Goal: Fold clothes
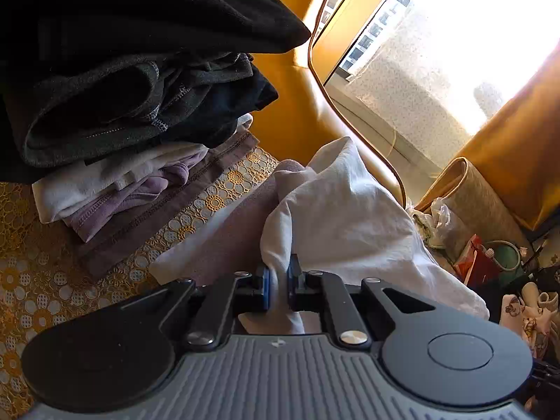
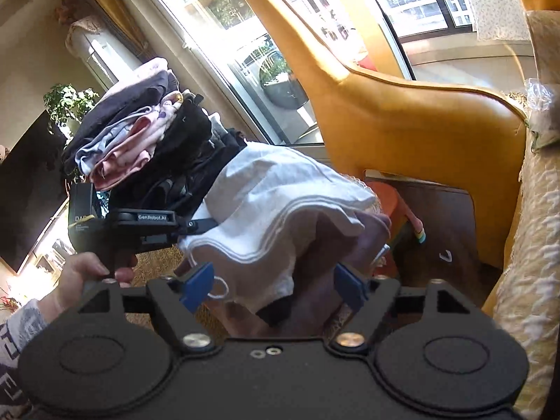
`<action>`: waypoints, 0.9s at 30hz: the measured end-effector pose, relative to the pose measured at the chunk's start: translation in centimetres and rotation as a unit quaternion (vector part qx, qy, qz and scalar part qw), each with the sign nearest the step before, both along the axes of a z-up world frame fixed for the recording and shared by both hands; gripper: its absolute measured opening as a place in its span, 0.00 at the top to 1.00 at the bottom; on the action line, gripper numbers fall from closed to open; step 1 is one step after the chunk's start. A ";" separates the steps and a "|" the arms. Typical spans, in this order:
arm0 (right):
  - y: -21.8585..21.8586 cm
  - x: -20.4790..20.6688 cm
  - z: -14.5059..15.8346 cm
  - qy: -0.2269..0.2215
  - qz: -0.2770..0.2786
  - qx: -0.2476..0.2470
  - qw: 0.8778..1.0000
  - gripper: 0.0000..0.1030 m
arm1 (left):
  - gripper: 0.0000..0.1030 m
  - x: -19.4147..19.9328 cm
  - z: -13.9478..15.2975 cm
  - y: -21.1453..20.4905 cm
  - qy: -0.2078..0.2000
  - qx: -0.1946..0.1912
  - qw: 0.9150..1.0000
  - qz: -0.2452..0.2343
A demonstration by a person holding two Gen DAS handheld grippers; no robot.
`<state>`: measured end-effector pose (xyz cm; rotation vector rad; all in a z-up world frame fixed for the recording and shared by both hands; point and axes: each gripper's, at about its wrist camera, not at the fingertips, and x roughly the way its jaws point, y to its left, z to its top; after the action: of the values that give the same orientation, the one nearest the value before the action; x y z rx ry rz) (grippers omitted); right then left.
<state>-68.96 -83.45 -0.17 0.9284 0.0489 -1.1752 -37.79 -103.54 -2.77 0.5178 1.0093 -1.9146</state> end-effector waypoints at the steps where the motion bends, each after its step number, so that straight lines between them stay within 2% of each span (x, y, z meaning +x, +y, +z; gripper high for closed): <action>1: -0.3 0.0 0.1 -0.010 -0.002 -0.002 1.000 0.00 | 0.92 -0.1 0.0 0.0 -0.001 0.000 1.000 0.000; 7: -2.2 0.1 -1.6 -0.053 -0.013 0.045 0.998 0.00 | 0.92 -0.1 -0.2 -0.1 0.002 0.005 1.000 0.002; 13: -3.0 0.6 -2.0 -0.116 -0.016 0.044 0.992 0.00 | 0.92 0.2 -0.4 -0.3 0.009 0.011 1.000 0.003; 18: -2.3 -2.1 -2.9 -0.218 -0.054 0.063 0.973 0.00 | 0.92 0.4 -0.6 -0.4 0.014 0.014 1.000 0.000; 21: -2.2 -2.3 -3.0 -0.213 -0.062 0.075 0.972 0.00 | 0.92 0.3 -0.8 -0.3 0.013 0.015 1.000 0.002; 27: -4.1 1.0 -2.7 -0.146 -0.036 0.104 0.983 0.00 | 0.92 0.2 -0.6 -0.3 0.010 0.016 1.000 0.001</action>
<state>-67.98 -87.52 -2.86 1.2893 -0.1012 -1.1035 -37.63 -103.84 -3.41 0.5153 1.0544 -1.9079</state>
